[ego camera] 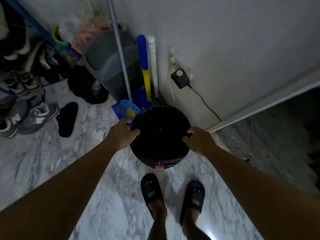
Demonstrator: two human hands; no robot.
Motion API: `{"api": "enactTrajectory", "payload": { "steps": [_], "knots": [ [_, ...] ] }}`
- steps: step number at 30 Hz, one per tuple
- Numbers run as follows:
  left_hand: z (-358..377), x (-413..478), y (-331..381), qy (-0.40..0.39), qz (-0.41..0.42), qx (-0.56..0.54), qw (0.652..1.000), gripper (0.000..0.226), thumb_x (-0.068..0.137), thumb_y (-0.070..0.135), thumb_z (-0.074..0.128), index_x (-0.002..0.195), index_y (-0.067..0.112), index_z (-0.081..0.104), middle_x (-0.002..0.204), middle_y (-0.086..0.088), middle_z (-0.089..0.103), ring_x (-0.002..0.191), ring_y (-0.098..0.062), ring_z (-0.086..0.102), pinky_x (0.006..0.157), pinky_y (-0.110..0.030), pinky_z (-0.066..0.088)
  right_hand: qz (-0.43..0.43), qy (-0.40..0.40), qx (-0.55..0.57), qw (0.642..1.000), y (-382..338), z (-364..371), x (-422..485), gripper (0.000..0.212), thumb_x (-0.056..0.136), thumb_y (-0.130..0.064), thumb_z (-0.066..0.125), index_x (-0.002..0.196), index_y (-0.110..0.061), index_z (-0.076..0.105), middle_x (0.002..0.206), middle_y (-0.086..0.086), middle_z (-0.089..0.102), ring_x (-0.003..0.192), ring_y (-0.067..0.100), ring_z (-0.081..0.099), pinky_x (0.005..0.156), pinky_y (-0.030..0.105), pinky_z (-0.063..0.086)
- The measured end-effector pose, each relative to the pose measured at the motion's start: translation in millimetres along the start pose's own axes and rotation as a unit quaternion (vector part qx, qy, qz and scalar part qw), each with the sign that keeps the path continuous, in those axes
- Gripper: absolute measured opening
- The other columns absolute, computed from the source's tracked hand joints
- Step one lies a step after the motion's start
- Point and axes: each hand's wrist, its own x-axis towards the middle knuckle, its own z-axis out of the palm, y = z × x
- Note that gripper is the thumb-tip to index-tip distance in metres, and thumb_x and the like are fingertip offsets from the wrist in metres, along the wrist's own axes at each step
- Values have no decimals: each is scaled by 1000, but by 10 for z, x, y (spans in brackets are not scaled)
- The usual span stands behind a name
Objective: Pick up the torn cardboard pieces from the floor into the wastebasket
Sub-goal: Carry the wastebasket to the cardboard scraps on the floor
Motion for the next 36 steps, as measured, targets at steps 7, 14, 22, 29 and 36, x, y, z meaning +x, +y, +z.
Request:
{"api": "enactTrajectory", "payload": {
  "steps": [7, 14, 22, 29, 36],
  "knots": [
    [689, 1162, -699, 0, -60, -11, 998, 78, 87, 33, 72, 150, 13, 30, 145, -20, 44, 130, -39, 48, 97, -41, 46, 64, 20, -64, 996, 279, 736, 1203, 83, 90, -41, 64, 156, -17, 19, 152, 18, 27, 138, 44, 33, 110, 53, 39],
    [1122, 1588, -1075, 5, -152, -52, 987, 79, 89, 35, 69, 151, 8, 28, 143, -20, 48, 128, -38, 50, 100, -41, 44, 80, 48, 29, 995, 554, 1150, 1746, 103, 90, -33, 68, 157, -27, -11, 152, 25, 22, 133, 52, 39, 107, 62, 40],
    [921, 1458, -1037, 73, -153, -44, 984, 43, 95, 18, 54, 136, 4, 49, 128, -20, 59, 115, -38, 58, 91, -35, 47, 92, 105, 50, 989, 394, 1087, 1657, 68, 93, -20, 55, 150, -9, 19, 141, 28, 35, 124, 53, 46, 104, 56, 44],
    [78, 540, -859, 127, -167, -86, 974, 46, 90, 14, 54, 136, 12, 54, 123, -20, 63, 111, -37, 62, 97, -43, 52, 31, 112, 30, 993, -282, 635, 906, 65, 94, -19, 54, 151, -11, 25, 137, 26, 42, 122, 49, 48, 102, 57, 43],
    [-707, -1433, -713, 238, -232, -191, 924, 50, 92, 13, 54, 142, 15, 50, 136, -18, 58, 121, -35, 57, 98, -37, 48, -102, 51, -21, 993, -1226, 91, -567, 64, 94, -21, 56, 150, -11, 28, 139, 27, 42, 122, 48, 49, 102, 56, 45]
  ]
}}
